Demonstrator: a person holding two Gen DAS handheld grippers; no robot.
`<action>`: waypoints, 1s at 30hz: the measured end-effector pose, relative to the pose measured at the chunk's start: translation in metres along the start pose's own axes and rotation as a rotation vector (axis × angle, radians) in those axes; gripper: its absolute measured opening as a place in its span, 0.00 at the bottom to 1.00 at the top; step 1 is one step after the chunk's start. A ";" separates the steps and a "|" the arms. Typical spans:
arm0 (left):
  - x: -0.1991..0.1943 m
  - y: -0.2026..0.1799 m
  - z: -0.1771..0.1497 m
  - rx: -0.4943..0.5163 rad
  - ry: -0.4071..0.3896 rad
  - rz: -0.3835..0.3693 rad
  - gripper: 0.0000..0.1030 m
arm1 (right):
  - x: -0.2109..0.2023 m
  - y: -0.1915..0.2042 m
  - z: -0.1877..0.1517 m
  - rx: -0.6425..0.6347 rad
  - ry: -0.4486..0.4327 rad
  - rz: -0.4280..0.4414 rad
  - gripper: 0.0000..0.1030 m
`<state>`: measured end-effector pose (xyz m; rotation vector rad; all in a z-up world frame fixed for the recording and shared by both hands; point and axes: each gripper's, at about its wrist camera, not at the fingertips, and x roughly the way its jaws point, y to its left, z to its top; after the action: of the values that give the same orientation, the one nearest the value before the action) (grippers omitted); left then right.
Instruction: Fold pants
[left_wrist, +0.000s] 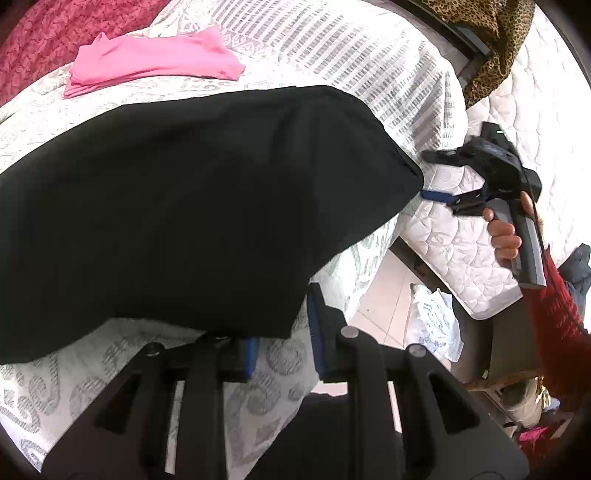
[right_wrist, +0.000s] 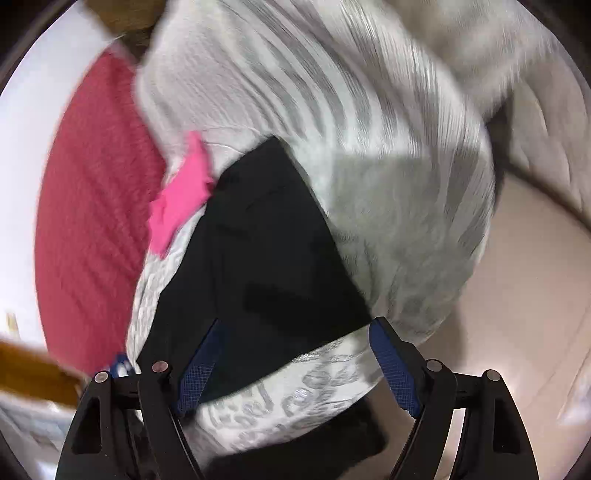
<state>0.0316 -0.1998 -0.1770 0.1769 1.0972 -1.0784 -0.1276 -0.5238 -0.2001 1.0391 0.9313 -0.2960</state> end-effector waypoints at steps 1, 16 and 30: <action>0.001 -0.001 0.001 0.002 0.000 -0.001 0.24 | 0.011 0.006 -0.001 -0.007 0.016 -0.063 0.20; -0.034 0.025 -0.023 -0.059 -0.025 -0.028 0.25 | -0.022 0.049 -0.009 -0.278 -0.149 -0.591 0.63; -0.259 0.291 -0.142 -0.787 -0.464 0.412 0.41 | 0.130 0.339 -0.125 -1.037 0.024 -0.224 0.64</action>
<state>0.1592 0.1943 -0.1507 -0.4400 0.9292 -0.2447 0.0931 -0.2210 -0.1183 -0.0142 1.0361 0.0396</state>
